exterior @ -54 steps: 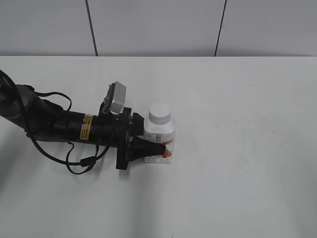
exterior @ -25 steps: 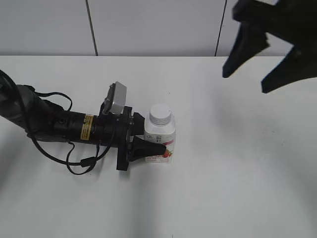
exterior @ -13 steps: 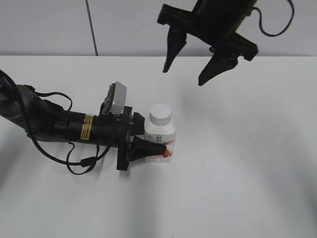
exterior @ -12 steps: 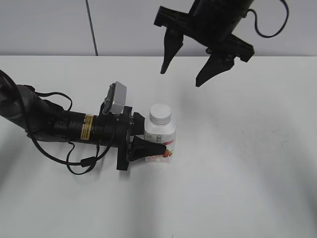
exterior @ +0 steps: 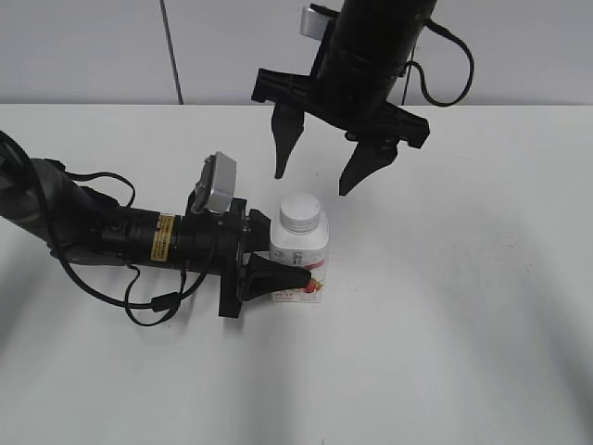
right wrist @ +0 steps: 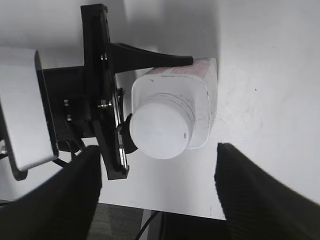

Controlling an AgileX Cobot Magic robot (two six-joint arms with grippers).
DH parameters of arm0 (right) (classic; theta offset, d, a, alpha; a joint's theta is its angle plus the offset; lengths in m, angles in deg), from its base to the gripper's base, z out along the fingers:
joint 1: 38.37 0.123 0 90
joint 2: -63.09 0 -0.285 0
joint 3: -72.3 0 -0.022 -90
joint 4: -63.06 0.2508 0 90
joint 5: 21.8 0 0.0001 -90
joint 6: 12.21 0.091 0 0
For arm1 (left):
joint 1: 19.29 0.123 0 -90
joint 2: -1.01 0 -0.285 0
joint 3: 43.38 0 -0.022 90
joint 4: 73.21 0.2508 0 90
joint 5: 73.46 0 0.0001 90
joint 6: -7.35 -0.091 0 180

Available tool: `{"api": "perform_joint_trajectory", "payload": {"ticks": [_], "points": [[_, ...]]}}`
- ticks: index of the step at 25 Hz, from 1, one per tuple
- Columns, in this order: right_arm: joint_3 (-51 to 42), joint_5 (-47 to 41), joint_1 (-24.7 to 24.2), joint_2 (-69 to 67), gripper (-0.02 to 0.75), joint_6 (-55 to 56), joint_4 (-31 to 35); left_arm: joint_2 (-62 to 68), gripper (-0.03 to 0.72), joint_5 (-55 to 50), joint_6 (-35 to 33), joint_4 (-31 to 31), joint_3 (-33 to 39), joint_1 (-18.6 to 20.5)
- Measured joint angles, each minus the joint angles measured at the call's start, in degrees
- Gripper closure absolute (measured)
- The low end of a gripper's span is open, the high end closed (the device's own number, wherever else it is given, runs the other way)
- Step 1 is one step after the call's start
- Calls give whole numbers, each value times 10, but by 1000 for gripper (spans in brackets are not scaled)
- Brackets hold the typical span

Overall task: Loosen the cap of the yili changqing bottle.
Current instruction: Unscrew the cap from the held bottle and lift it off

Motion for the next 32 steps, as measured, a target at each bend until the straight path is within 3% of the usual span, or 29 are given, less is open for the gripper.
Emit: {"api": "perform_joint_trajectory", "payload": {"ticks": [32], "points": [[11, -2, 12, -66, 192, -10, -14, 0, 305, -1, 0, -2, 0, 0]]}}
